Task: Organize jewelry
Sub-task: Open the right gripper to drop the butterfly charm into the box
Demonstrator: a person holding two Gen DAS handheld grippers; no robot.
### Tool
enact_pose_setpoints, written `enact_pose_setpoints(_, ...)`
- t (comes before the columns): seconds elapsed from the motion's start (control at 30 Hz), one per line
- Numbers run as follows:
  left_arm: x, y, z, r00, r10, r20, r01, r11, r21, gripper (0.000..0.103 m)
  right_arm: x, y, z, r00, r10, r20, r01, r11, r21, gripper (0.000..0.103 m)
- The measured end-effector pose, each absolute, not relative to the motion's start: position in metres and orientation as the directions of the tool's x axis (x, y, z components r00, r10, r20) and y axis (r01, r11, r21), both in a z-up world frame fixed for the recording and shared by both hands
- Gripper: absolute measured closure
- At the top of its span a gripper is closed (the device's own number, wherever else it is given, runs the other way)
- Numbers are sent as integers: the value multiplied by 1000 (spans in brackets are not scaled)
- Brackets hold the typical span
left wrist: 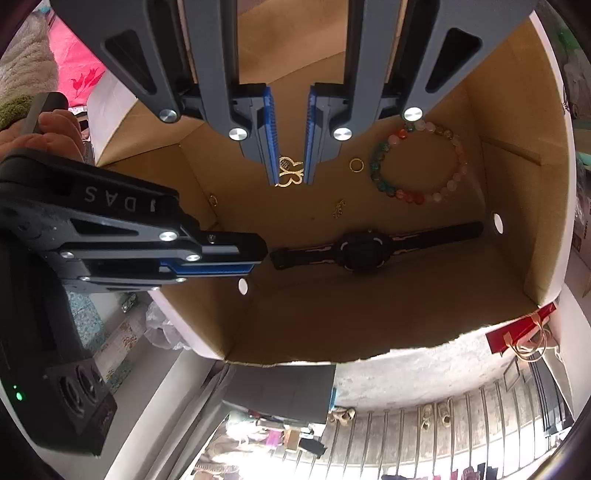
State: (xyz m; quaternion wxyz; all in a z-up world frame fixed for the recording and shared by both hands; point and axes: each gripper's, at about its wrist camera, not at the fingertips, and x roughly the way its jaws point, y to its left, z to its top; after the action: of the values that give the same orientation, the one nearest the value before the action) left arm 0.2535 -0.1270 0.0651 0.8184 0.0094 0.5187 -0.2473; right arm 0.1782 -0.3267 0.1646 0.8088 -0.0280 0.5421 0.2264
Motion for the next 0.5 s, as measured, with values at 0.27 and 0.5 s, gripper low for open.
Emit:
enact_pose_setpoints(0.27,269,-127,47,258,-398,-880,342,890,-302,90,197,-323,140,252,296,-921,-355,914,196,91)
enact_pose_setpoints(0.5,273,-121,45,250,-391,-886,319,897,-306,90,198,-330,141,276,302,-913,-352,915,196,91)
